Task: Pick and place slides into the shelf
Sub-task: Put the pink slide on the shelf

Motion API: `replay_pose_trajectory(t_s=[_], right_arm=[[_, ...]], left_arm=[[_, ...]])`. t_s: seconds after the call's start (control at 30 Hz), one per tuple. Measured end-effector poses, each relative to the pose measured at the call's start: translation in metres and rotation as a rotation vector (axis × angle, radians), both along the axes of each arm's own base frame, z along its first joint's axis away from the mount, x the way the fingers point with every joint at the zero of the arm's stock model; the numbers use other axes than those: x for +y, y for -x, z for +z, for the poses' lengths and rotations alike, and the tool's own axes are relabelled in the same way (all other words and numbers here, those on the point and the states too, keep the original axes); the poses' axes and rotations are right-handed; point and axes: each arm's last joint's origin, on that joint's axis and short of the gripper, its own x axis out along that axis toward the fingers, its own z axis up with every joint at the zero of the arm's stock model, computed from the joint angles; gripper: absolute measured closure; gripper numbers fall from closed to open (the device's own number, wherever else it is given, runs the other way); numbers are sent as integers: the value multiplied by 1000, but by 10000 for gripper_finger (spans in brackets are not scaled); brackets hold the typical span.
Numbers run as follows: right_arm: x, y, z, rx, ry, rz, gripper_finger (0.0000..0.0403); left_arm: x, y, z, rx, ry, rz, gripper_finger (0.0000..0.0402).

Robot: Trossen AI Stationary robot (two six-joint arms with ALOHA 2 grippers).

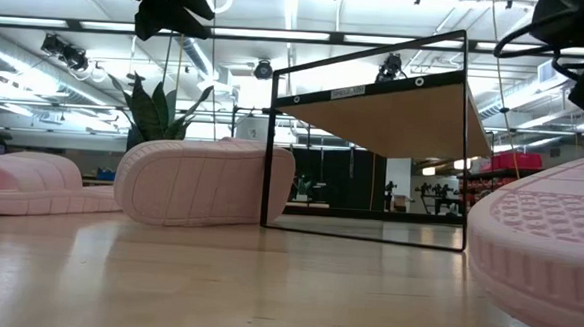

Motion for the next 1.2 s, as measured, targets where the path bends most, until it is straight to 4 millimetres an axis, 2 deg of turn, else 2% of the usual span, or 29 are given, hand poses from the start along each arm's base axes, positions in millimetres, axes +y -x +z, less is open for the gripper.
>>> replay_pose_trajectory(t_s=[0.13, 0.47, 0.9, 1.03, 1.2], right_arm=[[0, -1, -1, -14, 3, 4, 273], [-3, -4, -3, -32, 141, -82, 273], [-2, -6, -3, -29, 131, -109, 272], [2, -5, -4, -23, 133, -76, 255], [10, -5, -6, -4, 144, -57, 212]], left_arm=[[0, 0, 0, 0, 0, 0, 228], [0, 0, 0, 0, 0, 0, 224], [0, 0, 0, 0, 0, 0, 224], [0, 0, 0, 1, 0, 0, 225], [0, 2, -3, 31, 0, 0, 229]])
